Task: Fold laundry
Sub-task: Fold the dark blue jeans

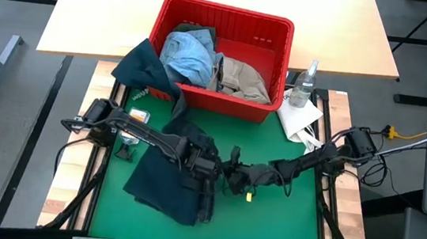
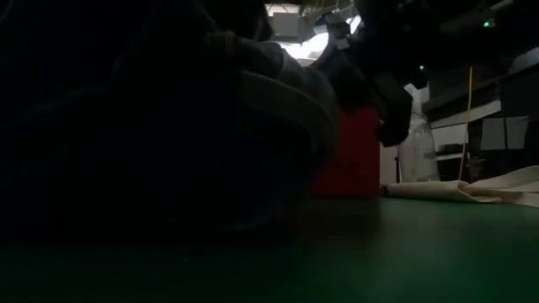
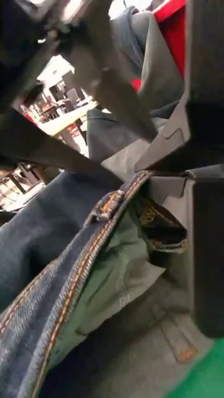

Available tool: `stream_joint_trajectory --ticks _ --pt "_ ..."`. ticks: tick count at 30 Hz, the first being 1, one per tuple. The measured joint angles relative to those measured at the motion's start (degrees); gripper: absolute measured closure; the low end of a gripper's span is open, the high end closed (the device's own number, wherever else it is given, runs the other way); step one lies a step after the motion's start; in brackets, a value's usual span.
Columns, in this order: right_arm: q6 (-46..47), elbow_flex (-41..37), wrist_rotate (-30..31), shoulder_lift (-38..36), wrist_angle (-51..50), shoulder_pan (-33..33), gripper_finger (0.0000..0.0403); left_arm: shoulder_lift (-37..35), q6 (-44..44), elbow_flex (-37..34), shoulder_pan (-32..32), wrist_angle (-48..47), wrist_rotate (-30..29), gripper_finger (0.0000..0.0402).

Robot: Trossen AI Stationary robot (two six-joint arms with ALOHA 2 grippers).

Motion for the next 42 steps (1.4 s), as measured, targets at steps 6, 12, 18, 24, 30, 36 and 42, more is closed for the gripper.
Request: stream_joint_trajectory --ticks 6,12,18,24,30,36,42 --pt "0.0 5.0 -3.2 0.0 -1.0 -2.1 0.0391 0.0 -14.4 5.5 -1.6 -10.2 -1.9 0.0233" --pt "-5.3 12.5 -3.1 -0.1 -8.7 -2.1 0.0393 -0.2 -29.8 12.6 -2.4 -17.0 0.2 0.0233" --pt "-5.4 16.4 -2.9 0.3 -10.9 -2.1 0.0398 -1.4 -42.9 17.7 -3.3 -20.3 5.7 0.0233" --pt "-5.5 19.3 -2.5 0.4 -12.2 -2.1 0.0395 -2.1 -55.1 21.2 -5.0 -23.3 5.8 0.0233" --pt "-5.5 22.7 -2.2 0.4 -12.9 -2.1 0.0398 -2.2 -59.4 21.9 -5.9 -23.5 5.2 0.0233" --pt "-5.5 25.2 -3.7 0.5 -15.8 -2.1 0.0395 -2.2 -59.4 21.9 -5.8 -23.9 5.3 0.0233" --pt "-3.6 25.4 -3.8 0.5 -15.9 -2.1 0.0398 -2.2 -59.4 21.9 -5.8 -24.0 4.5 0.0233"
